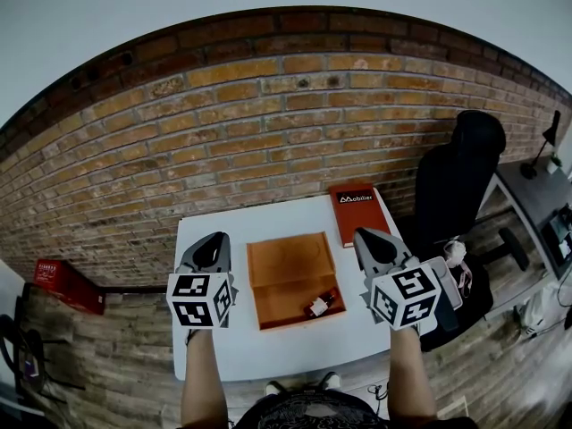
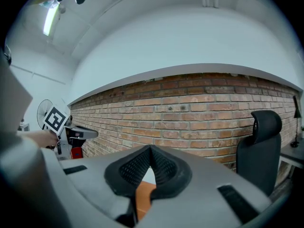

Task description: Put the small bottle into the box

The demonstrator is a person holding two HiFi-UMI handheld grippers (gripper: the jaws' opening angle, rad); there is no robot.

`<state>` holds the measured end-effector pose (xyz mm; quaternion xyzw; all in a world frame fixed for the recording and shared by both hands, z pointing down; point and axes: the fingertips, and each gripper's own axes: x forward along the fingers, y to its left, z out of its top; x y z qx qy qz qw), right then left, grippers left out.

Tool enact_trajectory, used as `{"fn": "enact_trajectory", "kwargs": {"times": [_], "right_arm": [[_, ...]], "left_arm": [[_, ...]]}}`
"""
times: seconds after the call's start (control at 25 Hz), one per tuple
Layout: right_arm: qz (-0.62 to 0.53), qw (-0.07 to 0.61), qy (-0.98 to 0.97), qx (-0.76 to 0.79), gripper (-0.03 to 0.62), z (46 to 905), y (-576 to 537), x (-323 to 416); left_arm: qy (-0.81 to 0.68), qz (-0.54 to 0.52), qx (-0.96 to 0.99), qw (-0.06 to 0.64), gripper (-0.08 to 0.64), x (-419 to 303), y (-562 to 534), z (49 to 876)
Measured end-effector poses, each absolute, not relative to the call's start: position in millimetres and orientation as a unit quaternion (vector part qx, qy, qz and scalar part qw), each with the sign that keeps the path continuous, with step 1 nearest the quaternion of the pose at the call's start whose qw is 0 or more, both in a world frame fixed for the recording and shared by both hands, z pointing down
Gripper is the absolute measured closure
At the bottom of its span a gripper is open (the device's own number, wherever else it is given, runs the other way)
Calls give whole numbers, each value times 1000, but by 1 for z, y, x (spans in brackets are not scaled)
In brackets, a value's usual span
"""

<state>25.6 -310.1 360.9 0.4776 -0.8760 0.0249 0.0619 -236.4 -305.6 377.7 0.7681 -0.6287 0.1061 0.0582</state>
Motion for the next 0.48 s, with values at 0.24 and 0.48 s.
{"fn": "enact_trajectory", "kwargs": {"times": [0.24,0.48], "right_arm": [[24,64,-877,476,572,360,-310,23],[23,63,-877,477,572,360,-310,22]], "left_arm": [[-628,108,768,58,522,-237,-306,377],[-626,105,771,58,522,-237,-307,375]]}}
